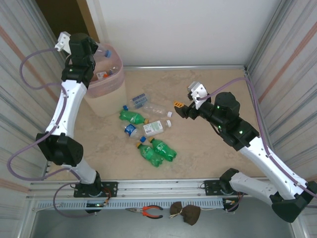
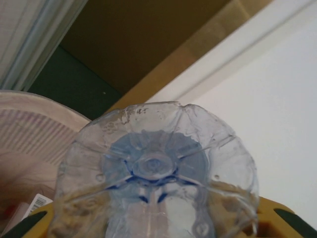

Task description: Put the plastic bottles in the bin

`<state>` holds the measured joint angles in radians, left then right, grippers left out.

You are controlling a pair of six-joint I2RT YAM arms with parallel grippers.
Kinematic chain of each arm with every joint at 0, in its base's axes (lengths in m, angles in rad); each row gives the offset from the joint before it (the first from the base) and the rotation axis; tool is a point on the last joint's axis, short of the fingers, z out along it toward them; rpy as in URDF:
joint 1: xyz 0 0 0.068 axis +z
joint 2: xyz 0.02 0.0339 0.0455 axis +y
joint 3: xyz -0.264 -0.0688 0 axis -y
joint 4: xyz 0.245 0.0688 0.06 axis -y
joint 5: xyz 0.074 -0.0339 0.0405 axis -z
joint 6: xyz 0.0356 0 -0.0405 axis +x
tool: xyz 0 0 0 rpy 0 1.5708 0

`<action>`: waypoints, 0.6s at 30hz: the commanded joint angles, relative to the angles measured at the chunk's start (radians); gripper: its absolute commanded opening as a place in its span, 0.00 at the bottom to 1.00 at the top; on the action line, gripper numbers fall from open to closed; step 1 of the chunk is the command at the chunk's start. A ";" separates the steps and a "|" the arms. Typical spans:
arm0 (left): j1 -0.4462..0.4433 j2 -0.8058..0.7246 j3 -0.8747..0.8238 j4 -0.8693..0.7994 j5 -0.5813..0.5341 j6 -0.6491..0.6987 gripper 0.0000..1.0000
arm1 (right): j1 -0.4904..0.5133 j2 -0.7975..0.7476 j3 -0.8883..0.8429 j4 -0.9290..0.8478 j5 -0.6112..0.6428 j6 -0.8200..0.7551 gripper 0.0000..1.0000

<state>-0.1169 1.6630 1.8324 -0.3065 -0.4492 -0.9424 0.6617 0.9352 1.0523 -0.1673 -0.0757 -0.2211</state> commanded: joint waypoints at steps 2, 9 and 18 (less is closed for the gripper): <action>0.008 0.063 0.060 -0.034 -0.097 -0.068 0.35 | 0.005 -0.032 -0.011 -0.006 0.020 -0.011 0.76; 0.007 0.167 0.111 -0.049 -0.156 -0.099 0.36 | 0.005 -0.042 -0.017 -0.019 0.024 -0.001 0.76; 0.005 0.279 0.097 -0.036 -0.180 -0.088 0.41 | 0.005 -0.056 -0.037 -0.023 0.035 0.010 0.76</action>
<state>-0.1112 1.9228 1.9095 -0.3462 -0.5781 -1.0222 0.6617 0.8967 1.0256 -0.1875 -0.0589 -0.2192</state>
